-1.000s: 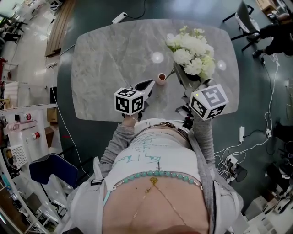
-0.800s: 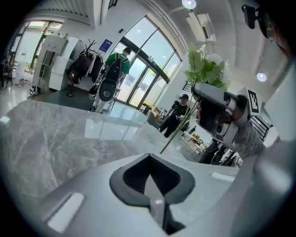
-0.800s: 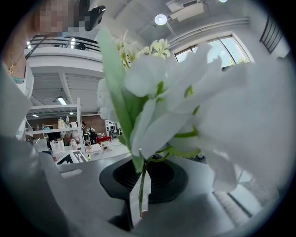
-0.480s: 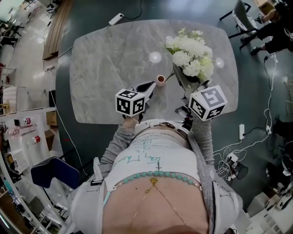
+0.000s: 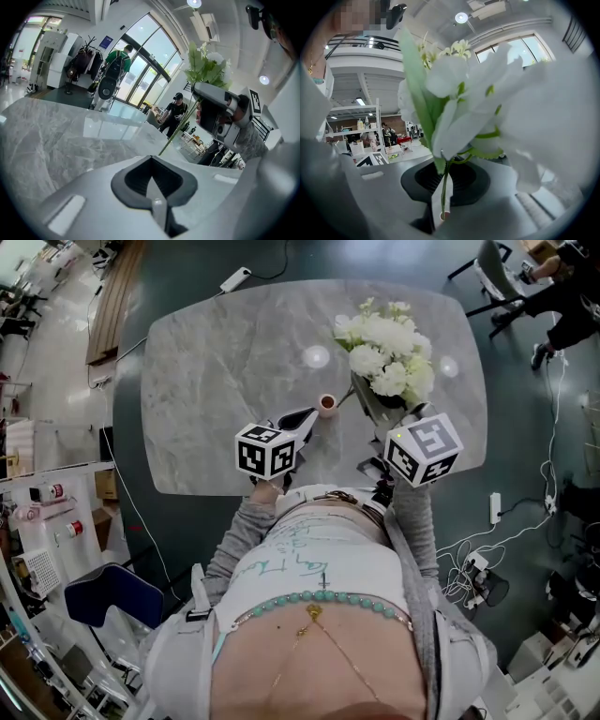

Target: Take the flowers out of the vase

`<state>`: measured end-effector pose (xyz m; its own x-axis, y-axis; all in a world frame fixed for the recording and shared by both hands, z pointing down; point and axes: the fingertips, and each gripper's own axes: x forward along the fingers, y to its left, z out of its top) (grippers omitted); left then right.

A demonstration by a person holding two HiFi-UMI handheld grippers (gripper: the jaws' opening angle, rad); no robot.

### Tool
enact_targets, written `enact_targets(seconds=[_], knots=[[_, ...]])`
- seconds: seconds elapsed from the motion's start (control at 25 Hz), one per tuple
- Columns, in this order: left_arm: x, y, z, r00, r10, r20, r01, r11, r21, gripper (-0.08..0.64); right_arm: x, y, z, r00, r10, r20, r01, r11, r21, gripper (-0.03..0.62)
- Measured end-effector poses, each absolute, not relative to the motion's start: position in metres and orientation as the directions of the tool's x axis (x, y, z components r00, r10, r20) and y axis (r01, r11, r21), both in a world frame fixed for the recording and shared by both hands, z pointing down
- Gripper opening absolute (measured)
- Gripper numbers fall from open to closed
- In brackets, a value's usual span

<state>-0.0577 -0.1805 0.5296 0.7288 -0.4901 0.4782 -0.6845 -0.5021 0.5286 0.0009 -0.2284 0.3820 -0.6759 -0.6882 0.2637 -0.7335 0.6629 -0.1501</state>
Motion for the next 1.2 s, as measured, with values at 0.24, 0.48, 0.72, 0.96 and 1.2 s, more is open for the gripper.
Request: enact_targets(seconds=[0.24, 0.48, 0.72, 0.96, 1.2], knots=[[-0.0558, -0.1803, 0.5293, 0.73, -0.488, 0.478, -0.683, -0.504, 0.529, 0.0, 0.0023, -0.2302, 0.3857, -0.675, -0.687, 0.269, -0.735, 0.66, -0.159, 0.044], [-0.0568, -0.1795, 0.5267, 0.729, -0.492, 0.476, -0.684, -0.503, 0.528, 0.0, 0.0017, -0.2293, 0.3831, -0.676, -0.687, 0.267, -0.734, 0.66, -0.161, 0.044], [-0.0566, -0.1782, 0.5265, 0.731, -0.488, 0.478, -0.683, -0.507, 0.526, 0.0, 0.001, -0.2281, 0.3846, -0.683, -0.682, 0.262, -0.728, 0.661, -0.179, 0.044], [-0.0543, -0.1775, 0.5252, 0.735, -0.489, 0.47, -0.678, -0.501, 0.539, 0.0, 0.0007, -0.2273, 0.383, -0.684, -0.679, 0.266, -0.727, 0.665, -0.173, 0.044], [-0.0524, -0.1788, 0.5258, 0.73, -0.488, 0.478, -0.683, -0.509, 0.524, 0.0, 0.0011, -0.229, 0.386, -0.687, -0.673, 0.274, -0.723, 0.669, -0.172, 0.044]])
